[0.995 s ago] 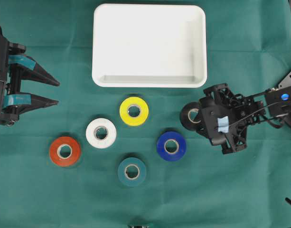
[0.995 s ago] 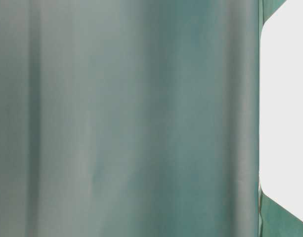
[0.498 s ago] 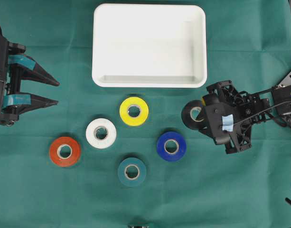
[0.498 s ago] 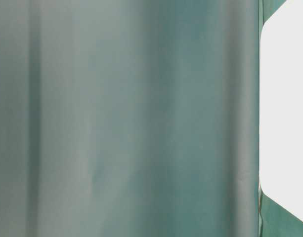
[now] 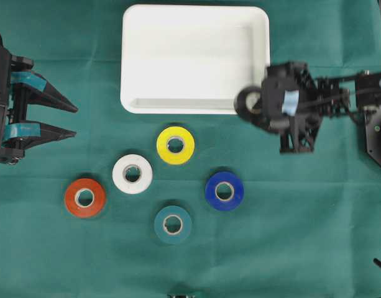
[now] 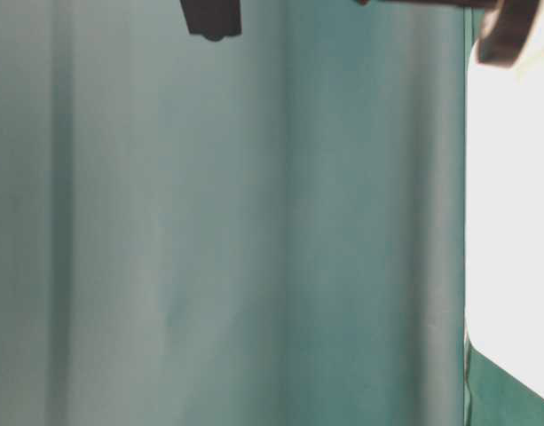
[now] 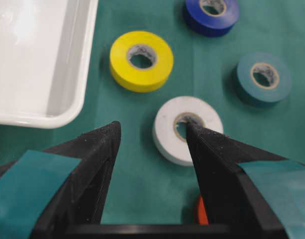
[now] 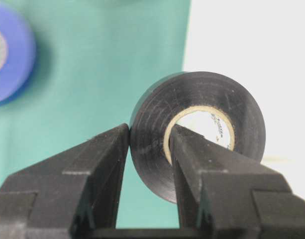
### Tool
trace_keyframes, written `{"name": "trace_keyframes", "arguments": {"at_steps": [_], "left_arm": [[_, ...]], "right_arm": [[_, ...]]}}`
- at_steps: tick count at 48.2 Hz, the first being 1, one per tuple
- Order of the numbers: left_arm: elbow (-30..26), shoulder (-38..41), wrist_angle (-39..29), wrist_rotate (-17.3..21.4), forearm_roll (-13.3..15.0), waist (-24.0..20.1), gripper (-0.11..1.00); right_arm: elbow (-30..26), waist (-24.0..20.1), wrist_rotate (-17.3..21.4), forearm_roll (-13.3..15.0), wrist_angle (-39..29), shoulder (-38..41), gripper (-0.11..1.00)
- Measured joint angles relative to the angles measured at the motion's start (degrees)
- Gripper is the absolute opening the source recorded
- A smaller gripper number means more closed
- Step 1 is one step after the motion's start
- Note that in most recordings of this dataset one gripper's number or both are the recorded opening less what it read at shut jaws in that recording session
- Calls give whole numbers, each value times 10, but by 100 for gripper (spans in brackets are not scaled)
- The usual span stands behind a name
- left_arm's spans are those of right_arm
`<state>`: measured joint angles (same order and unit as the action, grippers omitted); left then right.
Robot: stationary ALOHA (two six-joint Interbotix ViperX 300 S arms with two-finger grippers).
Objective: Put the tape alternately from left to right into the white case.
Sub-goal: 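Lift the black roll and carry it into the white tray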
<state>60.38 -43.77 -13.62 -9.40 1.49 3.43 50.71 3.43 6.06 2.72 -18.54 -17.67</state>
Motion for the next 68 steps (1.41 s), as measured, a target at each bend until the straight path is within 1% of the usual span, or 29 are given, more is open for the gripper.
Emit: {"name": "trace_keyframes", "arguments": {"at_steps": [5,12,16,21,29,36,55,61,68], "left_arm": [[0,0,0,0,1,0,58],[0,0,0,0,1,0,58],[0,0,0,0,1,0,58],[0,0,0,0,1,0,58],[0,0,0,1,1,-1,58],[0,0,0,0,1,0,58],[-1,0,0,0,1,0,58],[0,0,0,0,1,0,58],[0,0,1,0,1,-1,58]], "right_arm": [[-2,47,0,14,0,0,1],[-1,101,-1,30,0,0,1],[-2,128,-1,35,0,0,1],[-2,149,-2,37,0,-1,1],[-7,155,-4,39,1,5,1],[-34,156,-4,46,5,35,1],[-162,156,-6,51,19,180,1],[-200,156,-6,51,19,215,1],[-233,156,-5,51,20,237,1]]}}
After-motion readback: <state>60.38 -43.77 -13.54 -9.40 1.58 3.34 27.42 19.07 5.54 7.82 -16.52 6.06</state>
